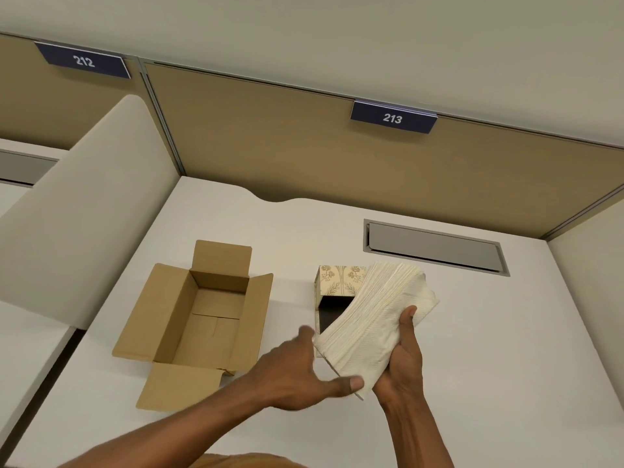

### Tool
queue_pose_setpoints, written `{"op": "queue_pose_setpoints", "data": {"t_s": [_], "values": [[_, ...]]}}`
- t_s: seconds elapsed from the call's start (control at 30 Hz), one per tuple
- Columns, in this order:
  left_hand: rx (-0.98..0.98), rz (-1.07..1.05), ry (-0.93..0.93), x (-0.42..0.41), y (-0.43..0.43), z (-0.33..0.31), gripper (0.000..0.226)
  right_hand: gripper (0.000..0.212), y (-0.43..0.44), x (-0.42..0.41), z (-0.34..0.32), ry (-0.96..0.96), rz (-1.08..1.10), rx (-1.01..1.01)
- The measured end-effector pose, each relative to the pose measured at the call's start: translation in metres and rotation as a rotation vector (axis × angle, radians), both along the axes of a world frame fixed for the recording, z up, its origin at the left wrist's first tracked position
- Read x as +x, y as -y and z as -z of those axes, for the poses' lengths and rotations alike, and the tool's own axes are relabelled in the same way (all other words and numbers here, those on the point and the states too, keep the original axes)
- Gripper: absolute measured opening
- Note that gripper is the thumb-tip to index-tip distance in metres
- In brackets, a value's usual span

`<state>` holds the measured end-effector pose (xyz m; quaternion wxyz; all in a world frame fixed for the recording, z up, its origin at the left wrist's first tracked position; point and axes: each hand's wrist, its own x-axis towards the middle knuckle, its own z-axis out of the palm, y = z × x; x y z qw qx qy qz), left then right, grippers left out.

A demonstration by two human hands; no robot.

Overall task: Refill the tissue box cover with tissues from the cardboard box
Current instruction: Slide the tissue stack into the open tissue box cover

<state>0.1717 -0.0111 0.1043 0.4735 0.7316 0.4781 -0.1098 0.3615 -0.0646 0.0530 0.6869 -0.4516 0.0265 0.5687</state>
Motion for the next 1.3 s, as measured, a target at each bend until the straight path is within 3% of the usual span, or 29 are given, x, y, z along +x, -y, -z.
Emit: {"op": "queue_pose_setpoints", "data": {"t_s": [0.1,0.17,0.23,0.37,0.7,0.9,1.13,1.3], "values": [[0.075,-0.147,0.153,0.008,-0.013,-0.013,0.142,0.065,0.003,0.001,0.004,0.008,0.006,-0.007],[0.006,-0.220,0.292,0.020,-0.023,-0.020,0.131,0.067,0.006,0.000,0.011,0.049,-0.012,-0.001],[-0.090,-0.239,0.377,0.034,-0.032,-0.020,0.107,0.066,0.008,-0.006,0.011,0.092,-0.008,-0.037],[-0.127,-0.182,0.367,0.055,-0.034,-0.003,0.078,0.063,0.010,-0.015,0.009,0.093,0.019,-0.083],[-0.001,0.066,0.327,0.068,-0.021,0.052,0.079,0.064,0.029,-0.012,0.026,0.081,0.070,-0.193],[-0.064,0.097,0.288,0.081,-0.026,0.070,0.079,0.056,0.040,0.005,0.038,0.072,0.045,-0.205],[-0.284,-0.090,0.203,0.110,-0.037,0.076,0.087,0.049,0.038,0.012,0.047,0.181,0.030,-0.281],[-0.362,-0.235,0.240,0.144,-0.053,0.073,0.099,0.047,0.040,0.017,0.048,0.191,-0.054,-0.240]]}}
